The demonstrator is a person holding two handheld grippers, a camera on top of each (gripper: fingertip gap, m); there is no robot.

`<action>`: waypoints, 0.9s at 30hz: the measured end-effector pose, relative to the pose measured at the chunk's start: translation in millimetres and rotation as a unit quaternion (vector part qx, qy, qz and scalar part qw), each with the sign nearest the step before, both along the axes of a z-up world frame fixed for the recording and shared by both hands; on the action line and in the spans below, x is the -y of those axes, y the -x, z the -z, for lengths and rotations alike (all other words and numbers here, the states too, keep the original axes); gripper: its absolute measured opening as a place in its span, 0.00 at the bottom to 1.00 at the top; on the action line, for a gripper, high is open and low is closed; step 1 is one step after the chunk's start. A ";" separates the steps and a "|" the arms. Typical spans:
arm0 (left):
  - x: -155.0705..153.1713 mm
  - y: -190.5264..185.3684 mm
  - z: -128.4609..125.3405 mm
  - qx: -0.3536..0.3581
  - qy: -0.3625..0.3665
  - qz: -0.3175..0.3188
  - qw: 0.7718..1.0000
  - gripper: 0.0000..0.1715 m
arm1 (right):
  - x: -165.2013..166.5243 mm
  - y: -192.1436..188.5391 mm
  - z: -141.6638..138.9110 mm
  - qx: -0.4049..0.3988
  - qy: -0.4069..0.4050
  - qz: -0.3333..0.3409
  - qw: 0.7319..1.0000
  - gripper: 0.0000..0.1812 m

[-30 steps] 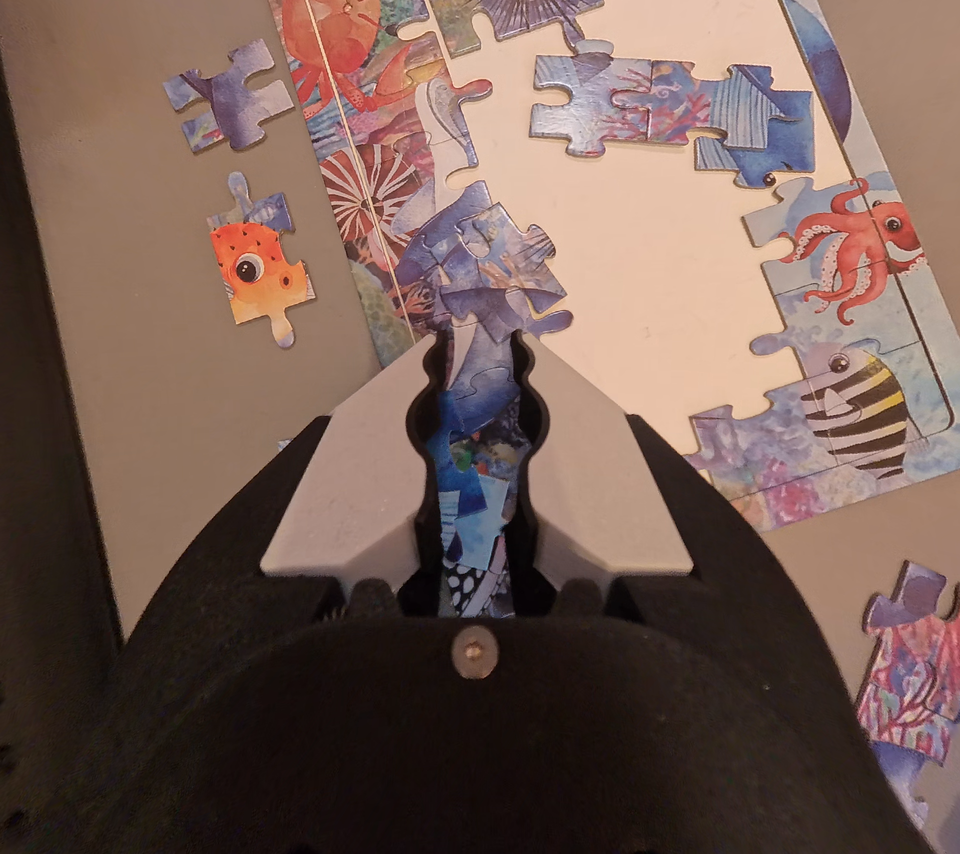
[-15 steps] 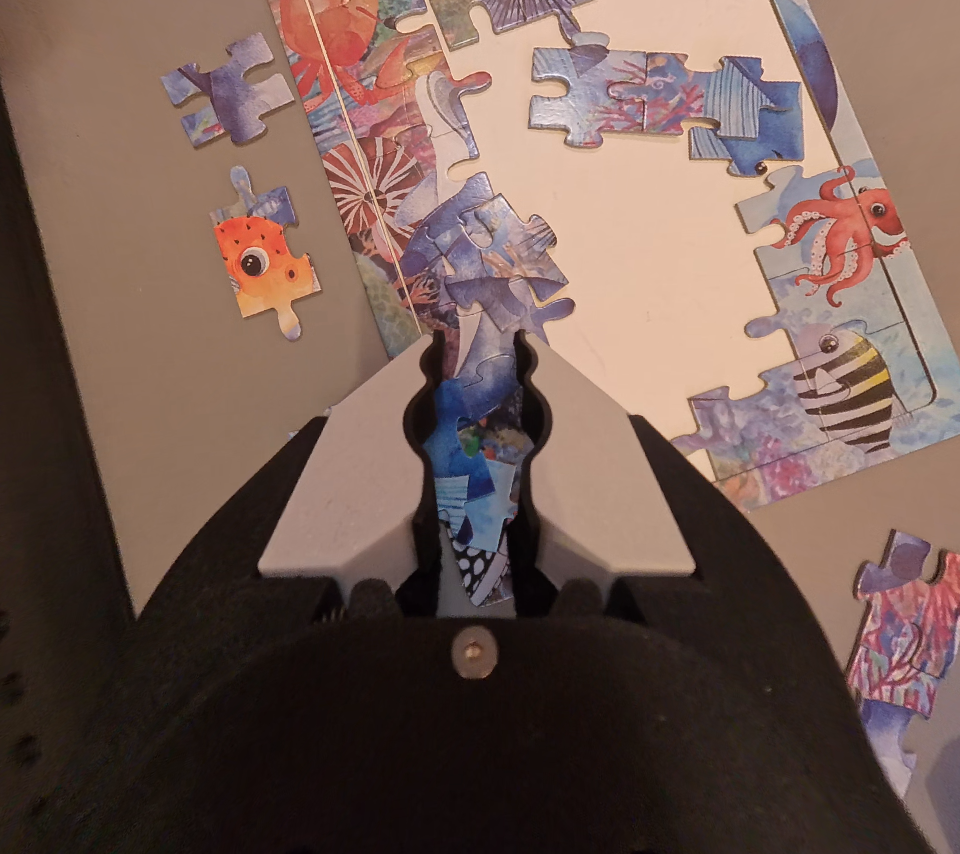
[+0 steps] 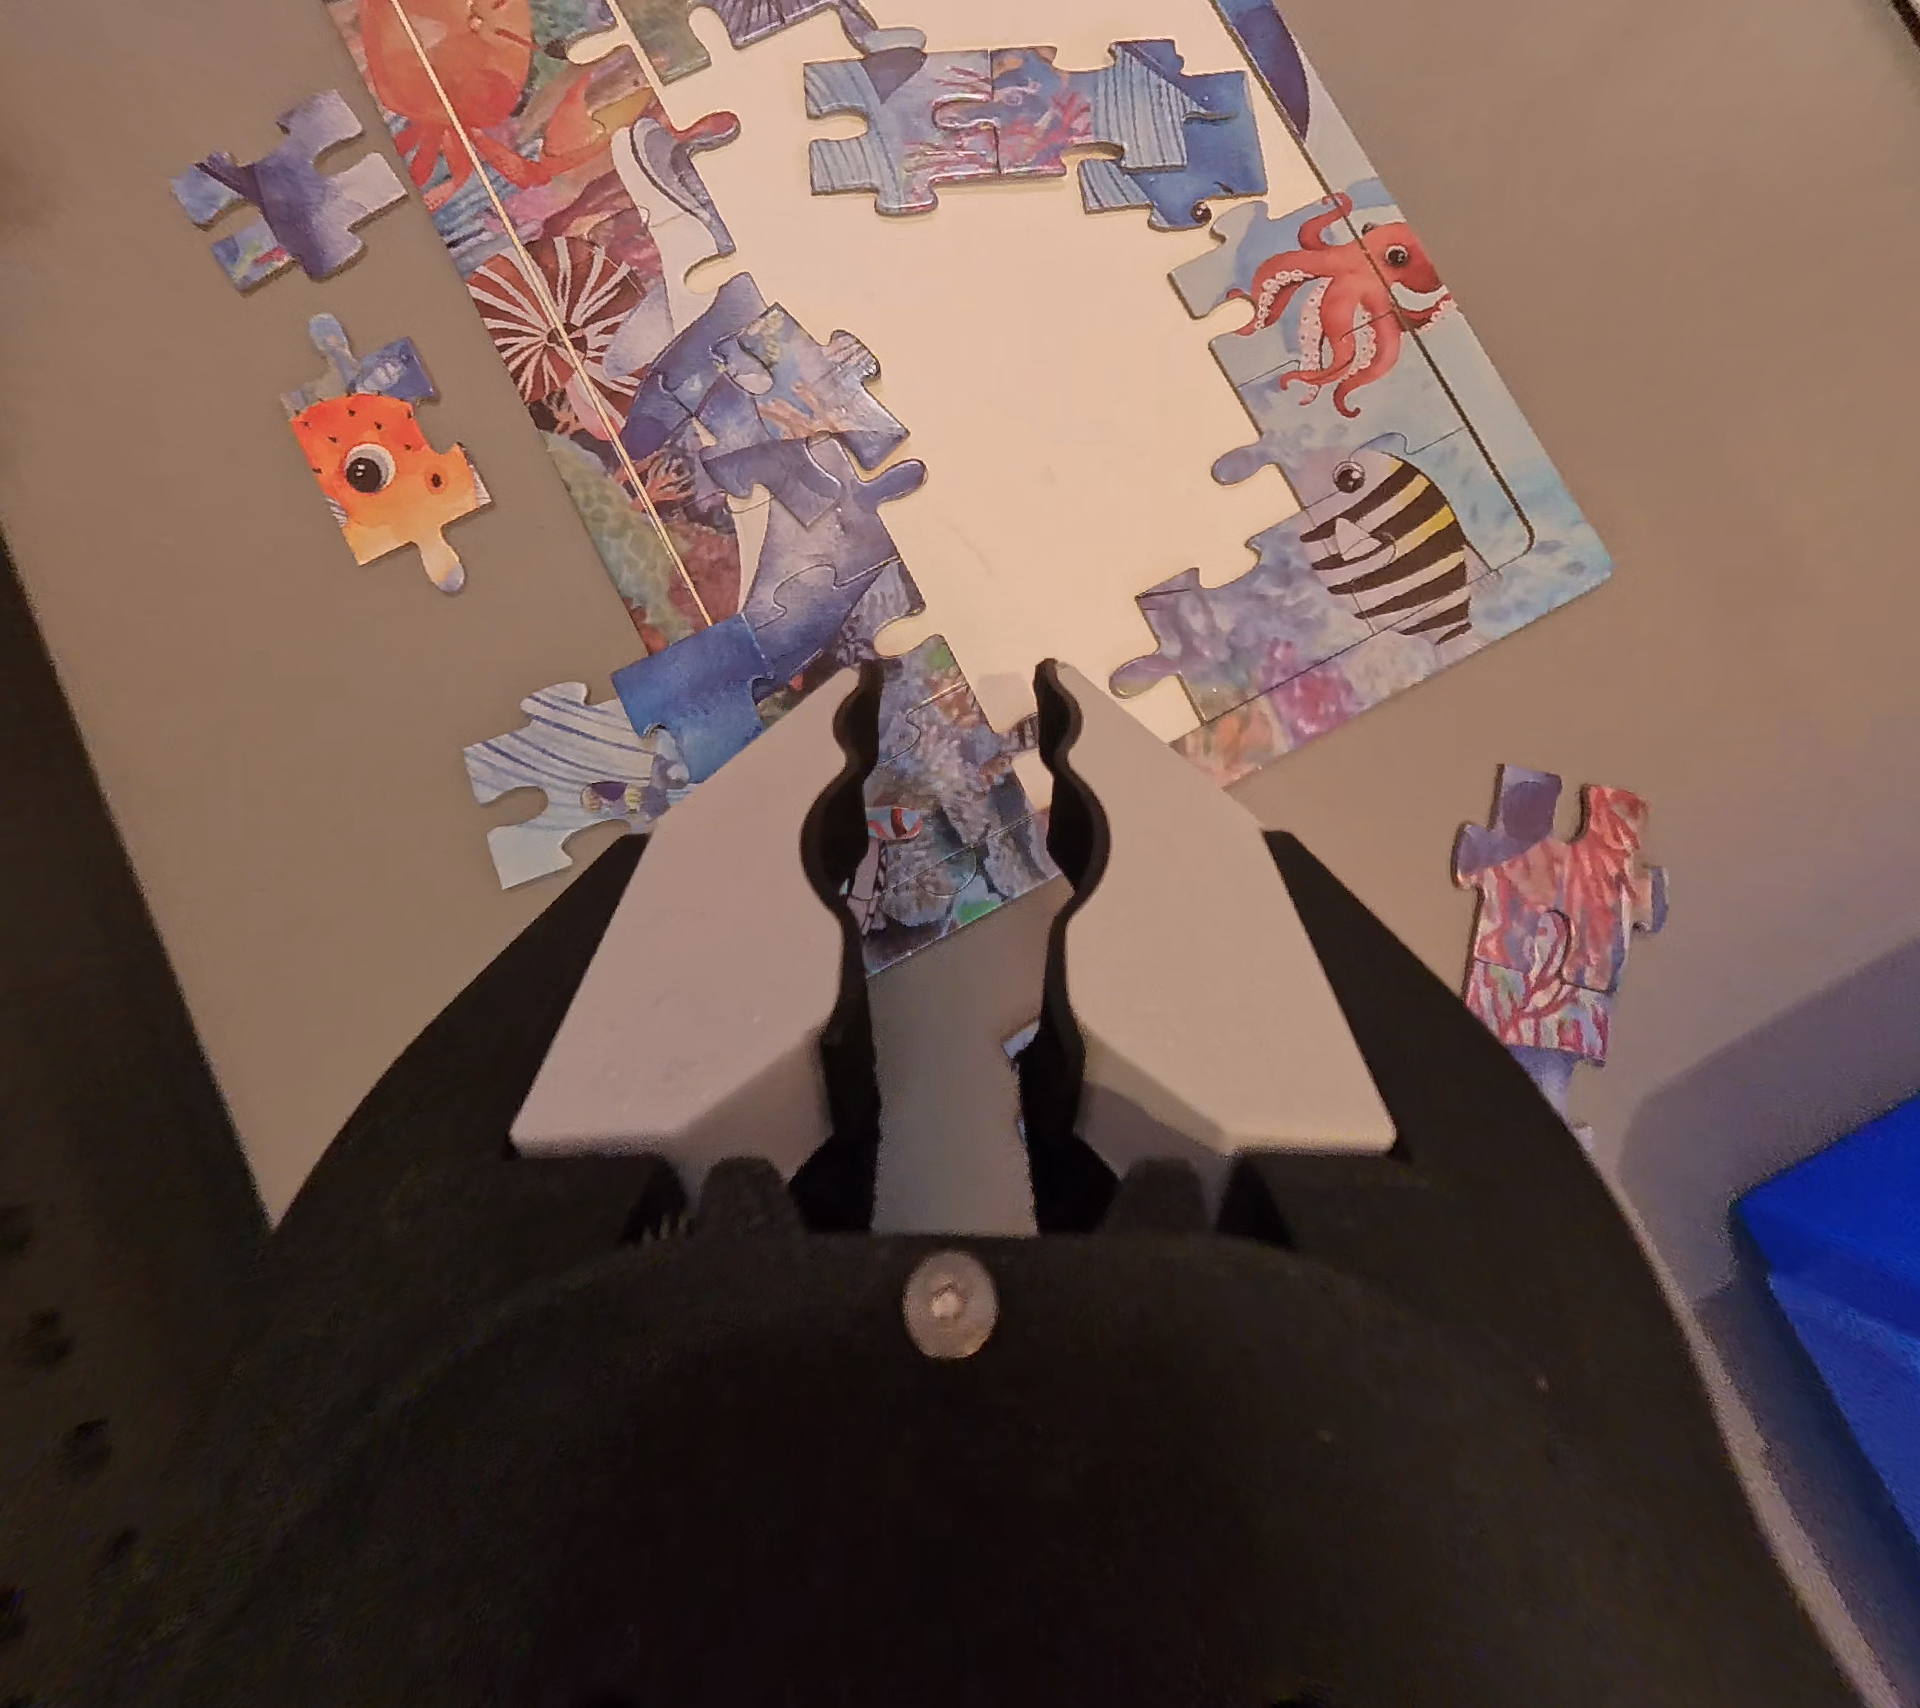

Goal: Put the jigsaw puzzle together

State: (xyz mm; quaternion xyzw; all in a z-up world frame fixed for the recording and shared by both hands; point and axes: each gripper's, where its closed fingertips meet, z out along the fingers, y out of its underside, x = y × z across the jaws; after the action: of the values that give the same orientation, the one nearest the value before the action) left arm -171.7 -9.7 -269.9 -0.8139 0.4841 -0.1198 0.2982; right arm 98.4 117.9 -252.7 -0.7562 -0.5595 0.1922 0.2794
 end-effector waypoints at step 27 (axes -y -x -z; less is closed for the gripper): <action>-121.9 -56.4 -1.9 -0.007 -0.052 0.023 0.998 0.35 | 3.0 55.6 29.9 0.011 0.016 -0.050 0.999 0.13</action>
State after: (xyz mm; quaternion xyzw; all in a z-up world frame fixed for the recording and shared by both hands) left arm -115.4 112.3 -267.9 -0.7867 0.5105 -0.0954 0.3338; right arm 42.8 114.9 -282.6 -0.7339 -0.5965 0.2064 0.2508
